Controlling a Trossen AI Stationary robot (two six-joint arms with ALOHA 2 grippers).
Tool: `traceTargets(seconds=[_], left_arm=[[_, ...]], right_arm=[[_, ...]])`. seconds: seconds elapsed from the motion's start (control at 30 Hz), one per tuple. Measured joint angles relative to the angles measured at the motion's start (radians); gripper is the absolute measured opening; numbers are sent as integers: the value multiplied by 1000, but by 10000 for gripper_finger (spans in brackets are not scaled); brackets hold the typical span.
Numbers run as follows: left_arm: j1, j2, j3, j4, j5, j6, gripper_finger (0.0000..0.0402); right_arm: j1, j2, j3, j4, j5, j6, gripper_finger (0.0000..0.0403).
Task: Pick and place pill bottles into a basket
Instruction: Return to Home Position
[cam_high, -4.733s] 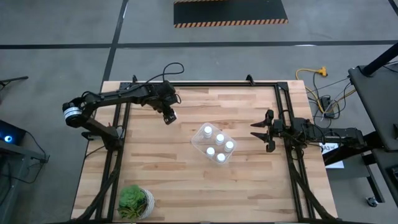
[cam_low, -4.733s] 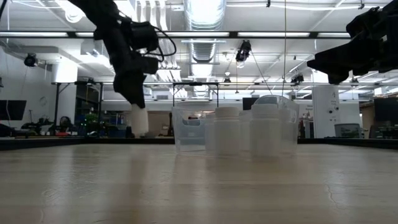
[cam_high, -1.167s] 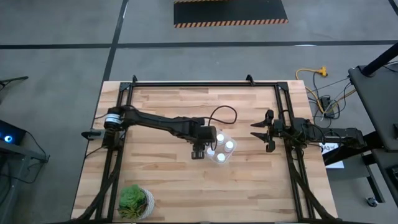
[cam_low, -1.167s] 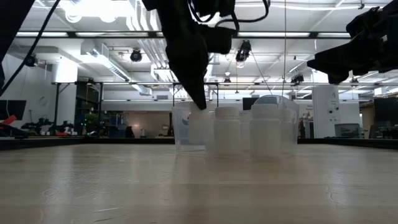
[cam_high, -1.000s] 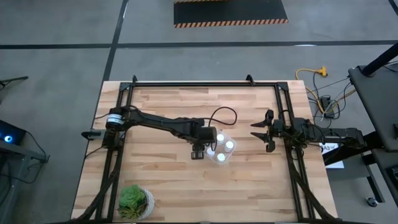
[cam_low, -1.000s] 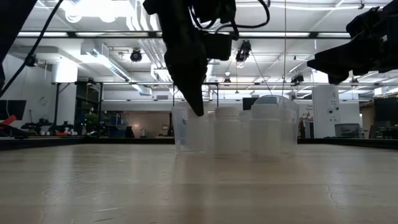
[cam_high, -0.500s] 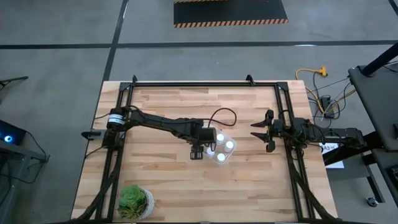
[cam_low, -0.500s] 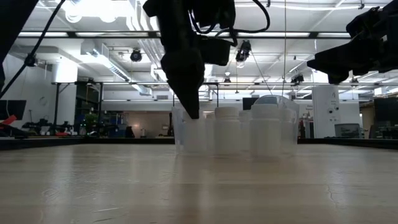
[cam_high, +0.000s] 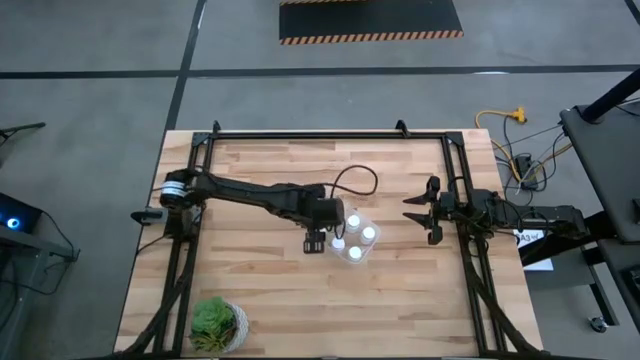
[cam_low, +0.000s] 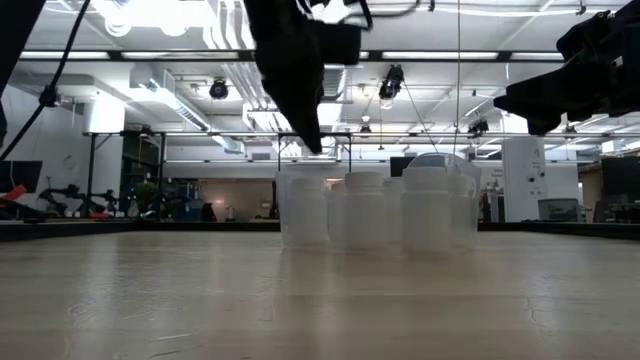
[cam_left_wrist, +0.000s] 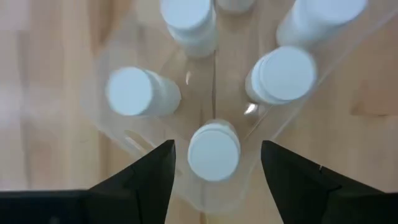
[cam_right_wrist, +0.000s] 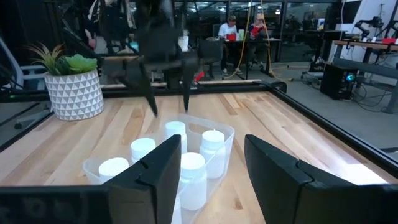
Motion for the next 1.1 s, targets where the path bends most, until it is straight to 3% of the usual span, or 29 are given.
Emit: traceTargets(seconds=[0.37, 0.67, 0.87, 1.1], left_arm=[[-3, -162, 0, 119, 0, 47, 219], [-8, -219, -20, 87, -1, 41, 219], [-13, -335, -166, 113, -5, 67, 219], [-15, -608, -482, 416, -23, 13, 219]], right_arm=[[0, 0, 0, 1, 4, 1, 166], [0, 0, 0, 1, 5, 2, 166], [0, 0, 0, 1, 6, 0, 166], [0, 0, 0, 1, 6, 2, 166]])
